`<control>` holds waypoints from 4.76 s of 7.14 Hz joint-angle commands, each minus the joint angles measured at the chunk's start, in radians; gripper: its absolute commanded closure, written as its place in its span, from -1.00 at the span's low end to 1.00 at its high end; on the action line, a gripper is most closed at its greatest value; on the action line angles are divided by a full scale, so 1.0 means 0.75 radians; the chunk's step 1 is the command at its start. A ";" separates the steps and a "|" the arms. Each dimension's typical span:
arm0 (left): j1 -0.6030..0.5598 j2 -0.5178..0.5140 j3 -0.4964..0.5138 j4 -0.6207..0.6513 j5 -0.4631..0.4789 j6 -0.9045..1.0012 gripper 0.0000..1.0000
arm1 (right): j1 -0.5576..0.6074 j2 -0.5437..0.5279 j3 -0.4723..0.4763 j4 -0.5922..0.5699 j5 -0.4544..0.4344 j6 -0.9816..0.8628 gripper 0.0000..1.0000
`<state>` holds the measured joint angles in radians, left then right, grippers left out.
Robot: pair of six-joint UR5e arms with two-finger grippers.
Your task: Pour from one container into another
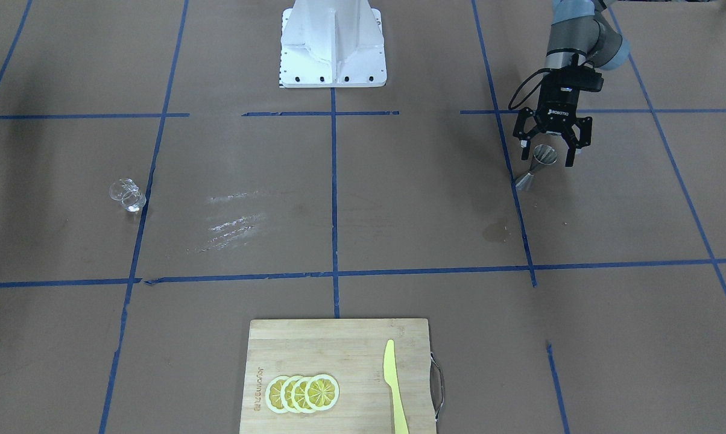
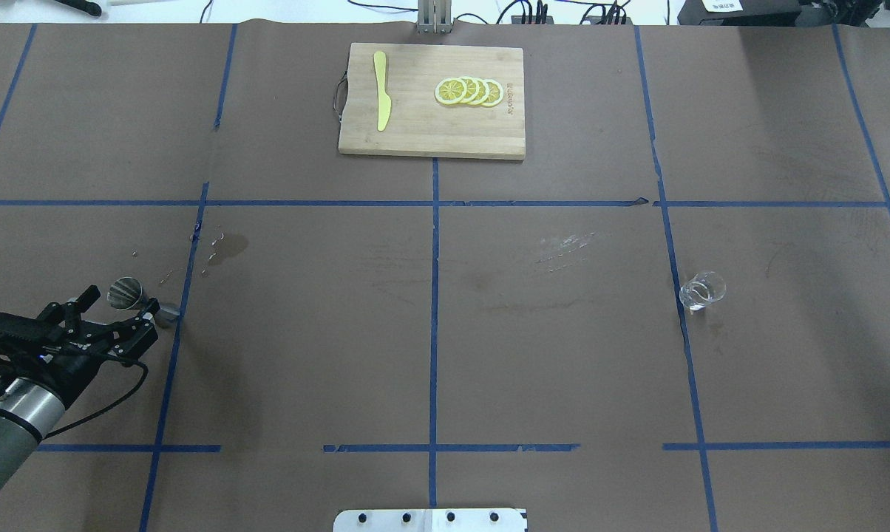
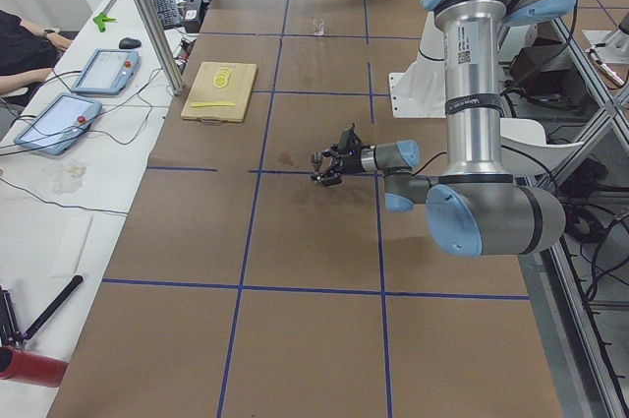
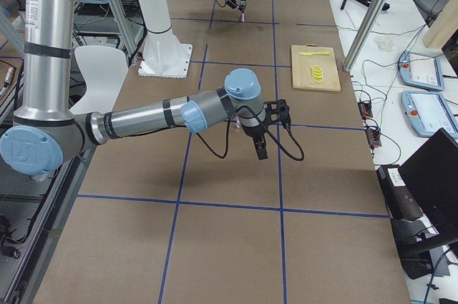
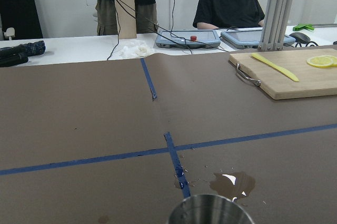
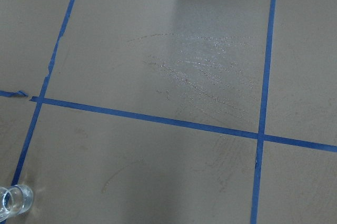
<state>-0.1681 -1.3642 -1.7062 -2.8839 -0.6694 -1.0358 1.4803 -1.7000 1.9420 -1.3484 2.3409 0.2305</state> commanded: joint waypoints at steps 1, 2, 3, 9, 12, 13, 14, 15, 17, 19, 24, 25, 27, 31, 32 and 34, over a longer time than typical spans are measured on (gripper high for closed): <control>0.003 -0.022 0.033 0.000 0.001 0.000 -0.95 | 0.000 -0.002 -0.002 0.000 -0.002 -0.001 -1.00; 0.003 -0.024 0.033 0.000 -0.001 -0.002 -0.92 | 0.000 -0.002 0.000 0.000 -0.002 -0.001 -1.00; 0.003 -0.034 0.033 0.000 -0.001 -0.002 -0.82 | 0.000 -0.002 0.000 0.000 -0.002 -0.001 -1.00; 0.005 -0.052 0.066 0.002 -0.020 -0.010 -0.56 | 0.000 -0.002 -0.002 0.000 -0.008 -0.001 -1.00; 0.005 -0.052 0.066 0.002 -0.061 -0.008 -0.51 | 0.000 -0.002 -0.002 0.000 -0.008 -0.001 -1.00; 0.005 -0.052 0.064 0.004 -0.061 -0.008 -0.43 | 0.000 -0.002 -0.004 0.000 -0.008 -0.003 -1.00; 0.005 -0.054 0.064 0.000 -0.097 -0.008 -0.14 | 0.000 -0.002 -0.006 0.000 -0.008 -0.003 -1.00; 0.005 -0.055 0.062 0.000 -0.099 -0.008 0.17 | 0.000 -0.002 -0.004 0.000 -0.008 -0.003 -1.00; 0.003 -0.059 0.062 -0.002 -0.097 -0.006 0.18 | 0.000 0.001 -0.004 0.000 -0.008 -0.003 -1.00; 0.003 -0.059 0.062 -0.006 -0.097 -0.006 0.17 | 0.000 0.001 -0.004 0.000 -0.008 -0.003 -1.00; 0.001 -0.059 0.068 -0.010 -0.093 -0.008 0.16 | 0.000 0.001 -0.004 0.000 -0.008 -0.003 -1.00; 0.001 -0.059 0.058 -0.010 -0.093 -0.008 0.16 | 0.000 0.001 -0.004 0.000 -0.008 -0.003 -1.00; 0.001 -0.059 0.052 -0.010 -0.093 -0.008 0.57 | 0.000 0.001 -0.002 0.000 -0.008 -0.003 -1.00; -0.005 -0.048 0.052 -0.102 -0.089 0.013 1.00 | 0.002 0.001 -0.002 0.000 -0.008 -0.003 -1.00; -0.003 -0.048 0.054 -0.119 -0.091 0.035 1.00 | 0.004 0.001 -0.002 0.000 -0.008 -0.003 -1.00; -0.003 -0.052 0.064 -0.269 -0.085 0.251 1.00 | 0.004 0.001 -0.002 0.000 -0.008 -0.003 -1.00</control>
<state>-0.1703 -1.4034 -1.6641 -2.9991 -0.7353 -0.9263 1.4830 -1.6997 1.9405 -1.3484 2.3348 0.2286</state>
